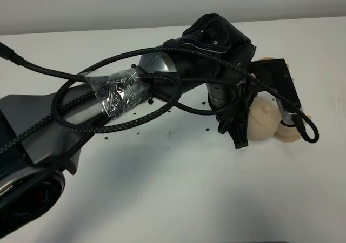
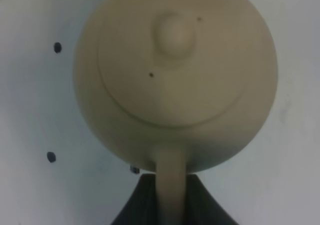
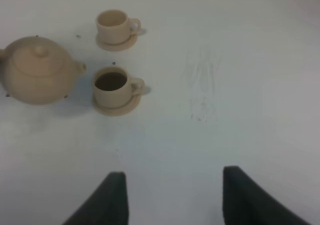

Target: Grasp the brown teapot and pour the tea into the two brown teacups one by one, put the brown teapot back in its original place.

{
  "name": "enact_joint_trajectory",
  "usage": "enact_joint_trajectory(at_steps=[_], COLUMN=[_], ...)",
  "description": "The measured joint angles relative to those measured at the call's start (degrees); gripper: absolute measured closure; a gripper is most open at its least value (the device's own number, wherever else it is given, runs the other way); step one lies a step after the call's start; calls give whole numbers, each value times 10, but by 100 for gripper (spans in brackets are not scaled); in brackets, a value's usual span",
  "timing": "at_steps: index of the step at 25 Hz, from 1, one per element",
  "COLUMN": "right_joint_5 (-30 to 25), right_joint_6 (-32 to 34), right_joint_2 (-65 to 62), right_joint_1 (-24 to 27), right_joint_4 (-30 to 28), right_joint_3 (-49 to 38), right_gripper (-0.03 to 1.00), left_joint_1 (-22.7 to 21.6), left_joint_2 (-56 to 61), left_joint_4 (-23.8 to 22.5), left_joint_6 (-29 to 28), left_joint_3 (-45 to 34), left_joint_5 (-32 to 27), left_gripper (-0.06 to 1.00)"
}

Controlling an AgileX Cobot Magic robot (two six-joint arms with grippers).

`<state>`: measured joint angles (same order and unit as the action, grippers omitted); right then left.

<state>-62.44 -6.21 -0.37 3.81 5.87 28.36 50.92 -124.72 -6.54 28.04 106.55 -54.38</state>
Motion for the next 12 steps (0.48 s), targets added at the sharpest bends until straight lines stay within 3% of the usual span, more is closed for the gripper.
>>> enact_joint_trajectory(at_steps=[5,12], right_joint_5=[0,0], right_joint_6=[0,0], right_joint_2=[0,0], right_joint_1=[0,0], right_joint_4=[0,0], right_joint_3=[0,0], right_gripper=[55,55], left_joint_1=[-36,-98], left_joint_2=[0,0], left_joint_4=[26,29], left_joint_6=[12,67], left_joint_3=[0,0], left_joint_5=[41,102], left_gripper=[81,81])
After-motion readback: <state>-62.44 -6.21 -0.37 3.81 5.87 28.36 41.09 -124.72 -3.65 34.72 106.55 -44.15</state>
